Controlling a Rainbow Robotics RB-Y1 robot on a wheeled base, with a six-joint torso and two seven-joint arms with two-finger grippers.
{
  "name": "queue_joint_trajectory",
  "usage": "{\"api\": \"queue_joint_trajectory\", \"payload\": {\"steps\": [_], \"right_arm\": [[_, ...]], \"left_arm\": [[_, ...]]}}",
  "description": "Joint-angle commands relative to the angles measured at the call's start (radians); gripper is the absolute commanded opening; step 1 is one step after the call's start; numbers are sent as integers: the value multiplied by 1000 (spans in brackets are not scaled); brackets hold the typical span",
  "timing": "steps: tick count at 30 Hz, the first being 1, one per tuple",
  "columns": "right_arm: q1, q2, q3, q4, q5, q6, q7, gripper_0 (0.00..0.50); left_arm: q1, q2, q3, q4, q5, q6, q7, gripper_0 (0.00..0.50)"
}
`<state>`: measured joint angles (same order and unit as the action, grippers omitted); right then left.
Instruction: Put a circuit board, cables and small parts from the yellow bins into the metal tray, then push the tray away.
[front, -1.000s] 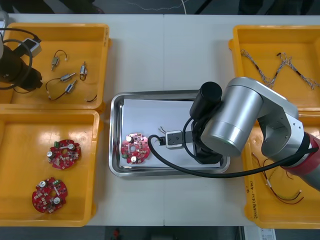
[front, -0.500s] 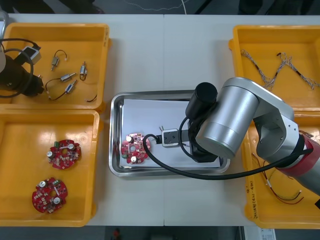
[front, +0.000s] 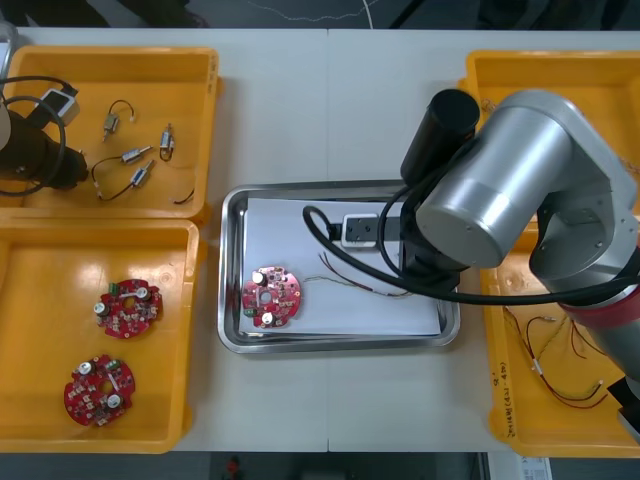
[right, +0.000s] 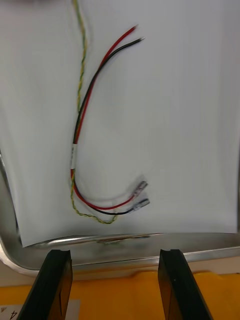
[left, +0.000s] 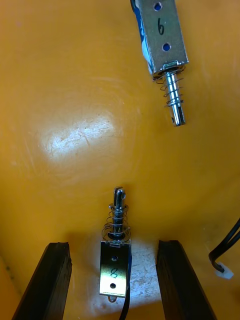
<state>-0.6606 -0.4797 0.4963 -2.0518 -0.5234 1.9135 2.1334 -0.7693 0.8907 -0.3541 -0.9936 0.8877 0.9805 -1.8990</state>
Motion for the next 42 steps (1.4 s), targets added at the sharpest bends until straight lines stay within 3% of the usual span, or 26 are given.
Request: {"api": "queue_joint_trajectory", "payload": {"steps": [1, 8, 9, 10, 11, 12, 13, 25, 42], "right_arm": [[-28, 16, -121, -116, 46, 6, 37, 500], [-28, -2, -213, -195, 105, 6, 43, 500], [-28, -13, -225, -195, 111, 6, 45, 500], [-28, -13, -225, -195, 111, 6, 45, 500], [-28, -22, -237, -195, 125, 6, 48, 500], [-28, -28, -242, -195, 131, 6, 48, 500], [-28, -34, -254, -195, 140, 6, 48, 500], [-36, -51, -484, -80, 149, 6, 62, 500], [-163, -76, -745, 252, 229, 6, 82, 500]], "left_arm": [[5, -18, -8, 13, 11, -11, -129, 500], [7, -21, -11, 32, 16, -14, -140, 500], [5, -21, -11, 38, 17, -14, -143, 371], [5, -21, -11, 38, 17, -14, -143, 371], [5, -21, -19, 41, 17, -16, -143, 118], [5, -21, -23, 43, 17, -20, -143, 16], [7, -21, -34, 43, 17, -28, -143, 1], [-2, -7, -32, 52, 33, -20, -143, 0], [-21, 51, 162, -194, 5, 374, -80, 1]]}}
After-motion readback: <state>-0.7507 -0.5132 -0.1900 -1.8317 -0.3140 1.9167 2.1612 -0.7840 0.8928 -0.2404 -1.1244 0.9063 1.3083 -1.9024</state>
